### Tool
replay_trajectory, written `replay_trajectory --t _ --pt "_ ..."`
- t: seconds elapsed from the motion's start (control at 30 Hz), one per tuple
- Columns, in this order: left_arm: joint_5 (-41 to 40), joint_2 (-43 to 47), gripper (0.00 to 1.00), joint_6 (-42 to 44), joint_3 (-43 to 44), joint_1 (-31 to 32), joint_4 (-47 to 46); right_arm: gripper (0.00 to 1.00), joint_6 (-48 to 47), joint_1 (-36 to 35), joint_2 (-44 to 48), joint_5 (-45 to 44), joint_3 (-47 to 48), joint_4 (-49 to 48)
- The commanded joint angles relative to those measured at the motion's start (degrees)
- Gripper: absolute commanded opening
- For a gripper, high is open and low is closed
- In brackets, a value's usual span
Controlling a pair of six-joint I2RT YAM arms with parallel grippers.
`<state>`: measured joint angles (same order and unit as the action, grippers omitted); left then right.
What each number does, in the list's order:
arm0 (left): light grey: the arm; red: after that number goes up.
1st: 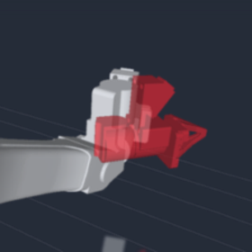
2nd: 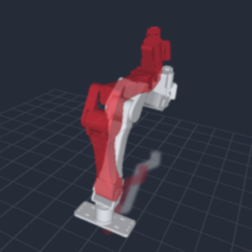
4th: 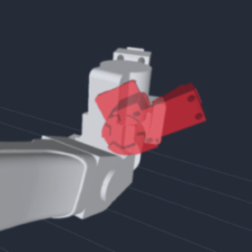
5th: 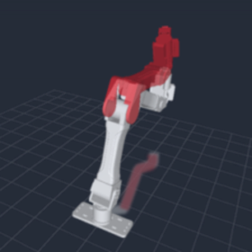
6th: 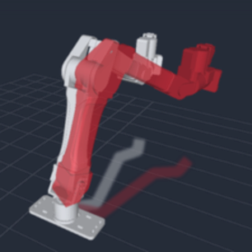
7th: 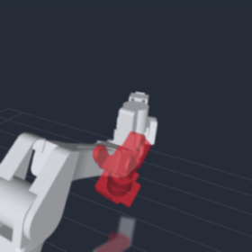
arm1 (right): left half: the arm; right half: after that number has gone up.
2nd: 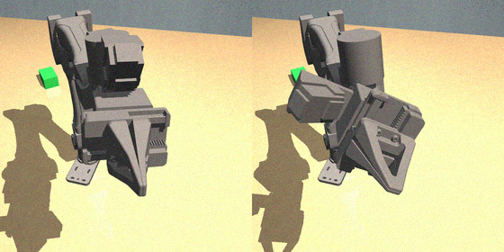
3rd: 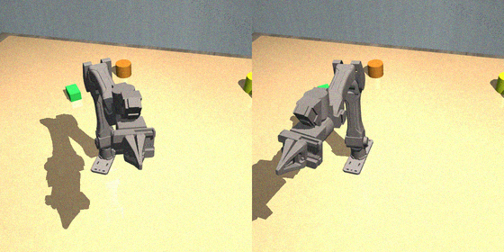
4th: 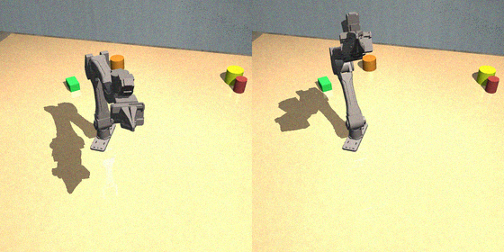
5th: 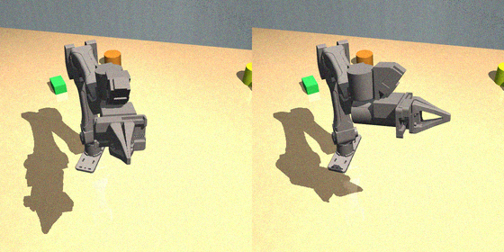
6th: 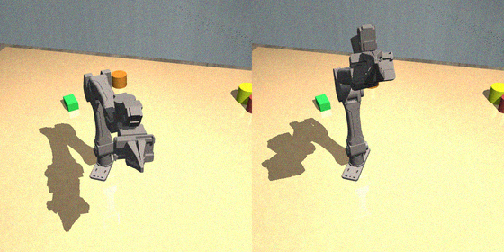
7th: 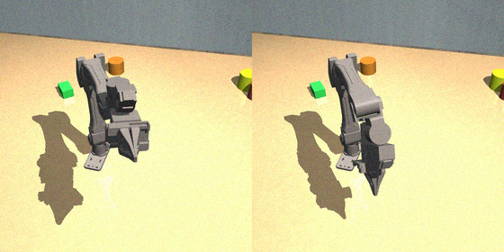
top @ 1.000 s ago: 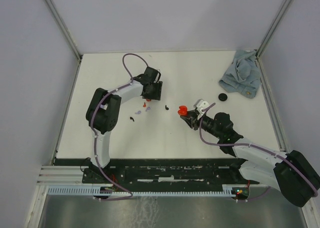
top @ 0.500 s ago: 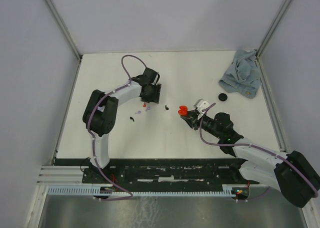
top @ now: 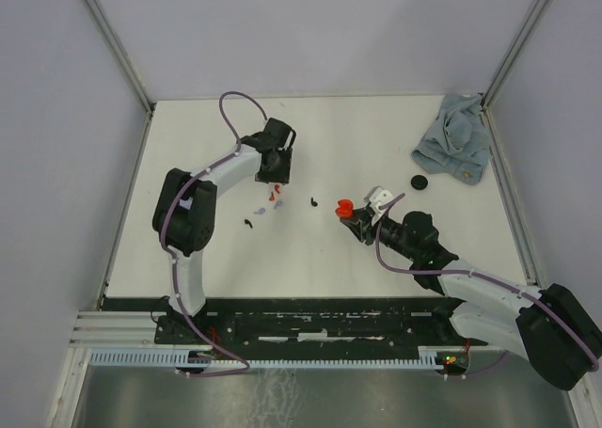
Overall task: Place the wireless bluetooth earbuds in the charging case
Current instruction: Adjust the earbud at the center of the board, then pick up the earbud from the center of the board.
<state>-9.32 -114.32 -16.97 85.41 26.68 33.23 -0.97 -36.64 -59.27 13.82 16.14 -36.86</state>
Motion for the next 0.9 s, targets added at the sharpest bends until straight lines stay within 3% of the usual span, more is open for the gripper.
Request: replay_trajectory --t 0.0,0.63,0.87 --pt "-2.7 -2.6 0.55 -0.3 4.4 -0.7 0.1 0.09 -0.5 0.0 1.3 -0.8 0.9 -1.5" --pt "-0.2 -7.5 0.38 0.7 6.2 -0.9 1.9 0.09 -0.6 0.0 0.9 -0.5 1.1 -1.1" --pt "0.0 -7.2 0.24 1.0 5.9 -0.9 1.9 0.09 -0.3 0.0 1.4 -0.4 1.1 -1.0"
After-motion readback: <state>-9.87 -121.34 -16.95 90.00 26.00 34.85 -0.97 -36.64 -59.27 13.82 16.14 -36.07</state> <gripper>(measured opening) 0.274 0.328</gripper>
